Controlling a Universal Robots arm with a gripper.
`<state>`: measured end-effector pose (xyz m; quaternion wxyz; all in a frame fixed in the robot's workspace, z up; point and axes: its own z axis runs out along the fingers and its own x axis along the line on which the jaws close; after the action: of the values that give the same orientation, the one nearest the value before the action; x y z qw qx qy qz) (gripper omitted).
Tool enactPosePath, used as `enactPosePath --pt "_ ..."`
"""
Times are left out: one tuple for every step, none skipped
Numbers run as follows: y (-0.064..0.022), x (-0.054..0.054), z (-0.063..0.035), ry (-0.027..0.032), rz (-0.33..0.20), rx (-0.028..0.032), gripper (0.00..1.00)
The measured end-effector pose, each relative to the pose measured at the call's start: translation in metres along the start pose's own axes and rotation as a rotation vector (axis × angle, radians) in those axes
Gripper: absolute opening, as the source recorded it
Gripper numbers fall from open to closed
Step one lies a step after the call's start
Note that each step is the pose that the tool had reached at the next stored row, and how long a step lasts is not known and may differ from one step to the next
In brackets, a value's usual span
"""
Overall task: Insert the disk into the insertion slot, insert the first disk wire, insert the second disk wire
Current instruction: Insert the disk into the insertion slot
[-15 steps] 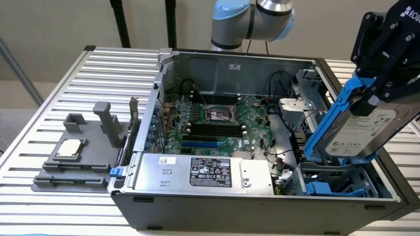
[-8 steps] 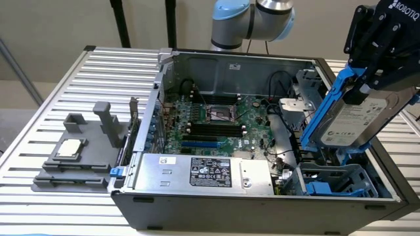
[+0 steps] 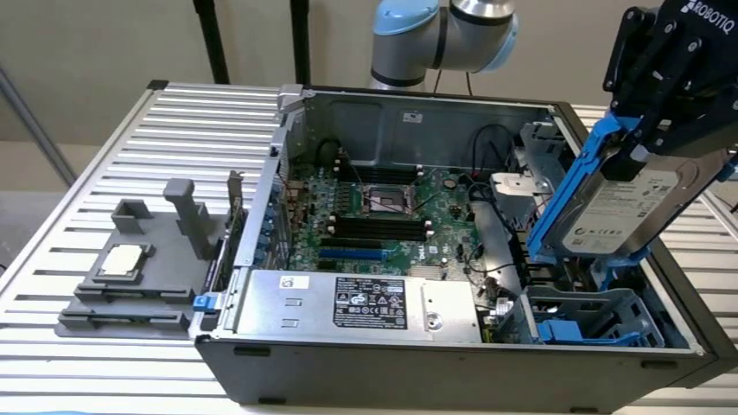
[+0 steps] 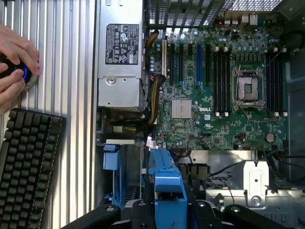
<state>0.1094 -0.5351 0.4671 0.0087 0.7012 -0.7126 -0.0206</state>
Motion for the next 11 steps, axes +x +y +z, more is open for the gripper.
enactPosePath --pt "0.0001 0.0 -0.0029 -0.0015 0.0 0.0 0.33" --pt "0.0002 0.001 -0.0063 -0.0024 0.0 0.0 0.33" --pt "0.0003 0.002 -0.0088 -0.003 0.0 0.0 0.33" --pt "0.0004 0.003 -0.0096 -0.0034 -0.001 -0.0001 0.33" --pt "0.0004 0.005 -0.0097 -0.0044 -0.001 -0.0001 0.33" --pt "0.0005 0.008 -0.0097 -0.0059 -0.001 -0.0001 0.33" --pt "0.0006 0.01 -0.0098 -0.0075 -0.001 -0.0001 0.33" --pt "0.001 0.013 -0.0098 -0.0088 -0.001 -0.0001 0.33" --pt "0.0019 0.016 -0.0098 -0.0099 -0.001 -0.0001 0.33" --pt "0.0031 0.02 -0.0099 -0.0114 -0.001 -0.0002 0.33" --pt "0.0039 0.023 -0.0098 -0.0138 -0.001 -0.0002 0.33"
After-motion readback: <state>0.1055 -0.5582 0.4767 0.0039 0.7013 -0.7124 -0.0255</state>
